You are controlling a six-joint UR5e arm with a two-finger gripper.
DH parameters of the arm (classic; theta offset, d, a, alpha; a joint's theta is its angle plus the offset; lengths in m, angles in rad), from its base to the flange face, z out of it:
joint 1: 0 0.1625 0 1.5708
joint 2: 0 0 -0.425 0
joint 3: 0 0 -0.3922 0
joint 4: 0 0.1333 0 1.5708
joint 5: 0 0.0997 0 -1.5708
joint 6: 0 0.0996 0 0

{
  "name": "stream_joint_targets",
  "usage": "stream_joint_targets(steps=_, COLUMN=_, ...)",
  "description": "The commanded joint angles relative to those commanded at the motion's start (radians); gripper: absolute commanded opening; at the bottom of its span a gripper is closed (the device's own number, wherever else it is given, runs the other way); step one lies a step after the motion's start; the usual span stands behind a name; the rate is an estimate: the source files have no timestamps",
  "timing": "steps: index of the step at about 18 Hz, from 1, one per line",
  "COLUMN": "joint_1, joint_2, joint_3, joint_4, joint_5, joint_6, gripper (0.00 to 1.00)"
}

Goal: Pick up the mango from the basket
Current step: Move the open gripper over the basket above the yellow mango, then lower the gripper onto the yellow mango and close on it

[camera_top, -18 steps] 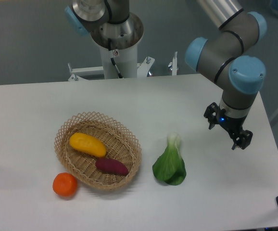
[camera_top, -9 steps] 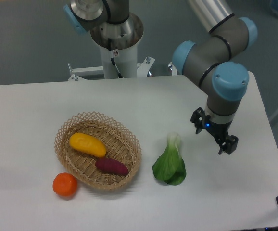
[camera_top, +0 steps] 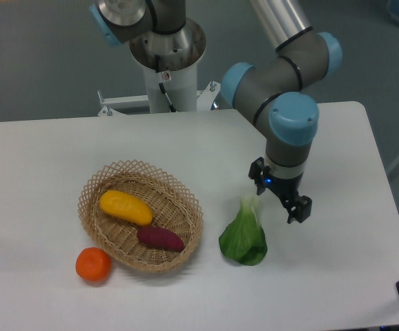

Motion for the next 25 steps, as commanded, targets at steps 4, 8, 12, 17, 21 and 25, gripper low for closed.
stream_joint_targets(steps=4, joint_1=-0.089, joint_2=0.028, joint_3=-0.031, joint_4=0.000, joint_5=-0.025, joint_6=-0.017, gripper=1.00)
stream_joint_targets(steps=8, joint_1=-0.170, joint_2=0.049, joint_3=-0.046, joint_4=0.000, joint_5=-0.026, joint_6=-0.018, gripper=1.00)
stream_joint_targets(steps=12, joint_1=-0.242, joint_2=0.057, joint_3=-0.075, joint_4=-0.002, joint_5=-0.025, joint_6=-0.020, gripper=1.00)
stream_joint_targets(steps=17, joint_1=-0.310, joint_2=0.058, joint_3=-0.115, joint_4=0.003, joint_5=-0.025, joint_6=-0.018, gripper=1.00)
stream_joint_targets(steps=21, joint_1=-0.344, joint_2=0.058, joint_3=-0.149, joint_4=0.005, joint_5=-0.025, joint_6=-0.009, gripper=1.00)
stream_joint_targets(steps=25, joint_1=-0.377, joint_2=0.058, joint_3=-0.155, joint_4=0.005, joint_5=-0.023, joint_6=-0.006, gripper=1.00)
